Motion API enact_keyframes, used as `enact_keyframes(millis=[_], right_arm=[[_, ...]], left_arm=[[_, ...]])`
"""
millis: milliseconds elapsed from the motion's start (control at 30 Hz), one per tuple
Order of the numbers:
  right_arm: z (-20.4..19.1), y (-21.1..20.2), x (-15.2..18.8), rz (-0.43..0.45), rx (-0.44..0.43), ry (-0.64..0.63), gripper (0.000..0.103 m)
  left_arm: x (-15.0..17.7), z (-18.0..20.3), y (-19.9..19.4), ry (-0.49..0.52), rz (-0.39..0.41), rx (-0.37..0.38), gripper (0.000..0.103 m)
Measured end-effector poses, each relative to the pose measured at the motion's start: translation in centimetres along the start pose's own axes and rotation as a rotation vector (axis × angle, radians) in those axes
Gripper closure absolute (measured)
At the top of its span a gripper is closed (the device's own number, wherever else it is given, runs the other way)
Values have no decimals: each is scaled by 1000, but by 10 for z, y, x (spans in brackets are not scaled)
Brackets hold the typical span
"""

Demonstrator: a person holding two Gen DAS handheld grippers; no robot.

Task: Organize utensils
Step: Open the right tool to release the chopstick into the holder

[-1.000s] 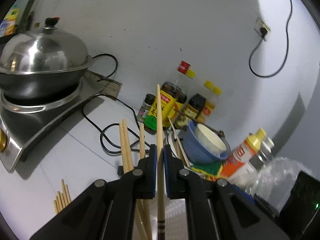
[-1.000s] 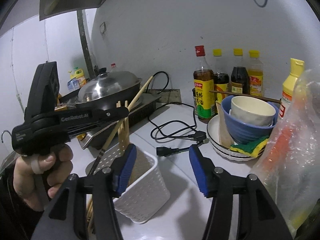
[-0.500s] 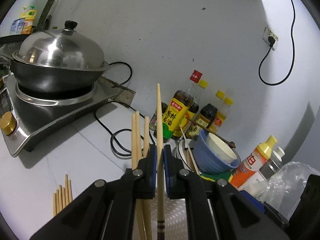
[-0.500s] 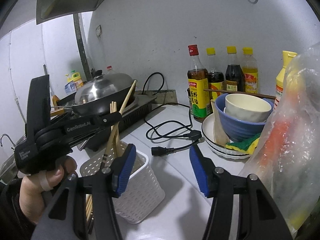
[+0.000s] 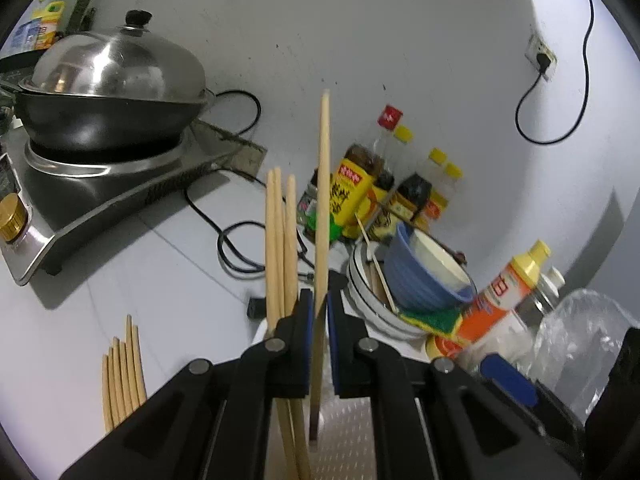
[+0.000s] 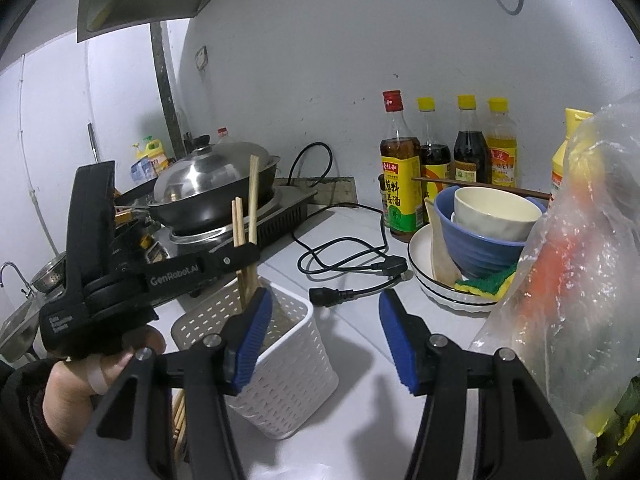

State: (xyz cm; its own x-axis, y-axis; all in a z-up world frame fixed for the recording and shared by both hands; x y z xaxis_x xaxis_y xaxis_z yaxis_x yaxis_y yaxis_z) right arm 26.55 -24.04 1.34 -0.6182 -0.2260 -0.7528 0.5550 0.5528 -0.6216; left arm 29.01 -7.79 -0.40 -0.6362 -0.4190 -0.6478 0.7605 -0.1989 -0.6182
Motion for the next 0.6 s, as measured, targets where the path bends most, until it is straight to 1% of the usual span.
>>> enact_keyframes(millis=[67, 133, 167, 233, 333, 433, 600], right_arm=[[-1, -1, 1, -2, 4, 0, 49], [-1, -1, 2, -4, 10, 1, 49], [-2, -1, 2, -7, 14, 2, 49], [-3, -1, 4, -10, 24, 3, 49], [-4, -2, 6, -17, 37, 11, 49], [-6, -3, 8, -23, 48, 17, 49], [-16, -8, 11, -27, 64, 19, 49]], left_arm=[[3, 0, -2, 11, -19, 11, 88], [5, 1, -7, 25, -25, 35, 76], [6, 2, -11, 36, -23, 39, 73], [7, 4, -20, 55, -13, 34, 58], [9, 5, -31, 80, -13, 47, 53], [14, 6, -42, 98, -15, 68, 52], [16, 1, -62, 108, 4, 81, 49]])
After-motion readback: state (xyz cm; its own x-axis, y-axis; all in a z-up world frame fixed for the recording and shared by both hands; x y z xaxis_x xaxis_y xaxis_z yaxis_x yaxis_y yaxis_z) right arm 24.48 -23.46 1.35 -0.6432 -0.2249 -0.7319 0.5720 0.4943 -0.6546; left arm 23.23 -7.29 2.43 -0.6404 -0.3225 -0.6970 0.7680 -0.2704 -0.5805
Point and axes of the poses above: each gripper's, at about its wrist camera, not at the fingertips, and y roughly the way its jaws point, z to its right, x to its underside, the point moved 6 cm from there along y, roughly the way its jaws point, and after that the axes turned 11 degrees about -z, right-handed, at the moved point
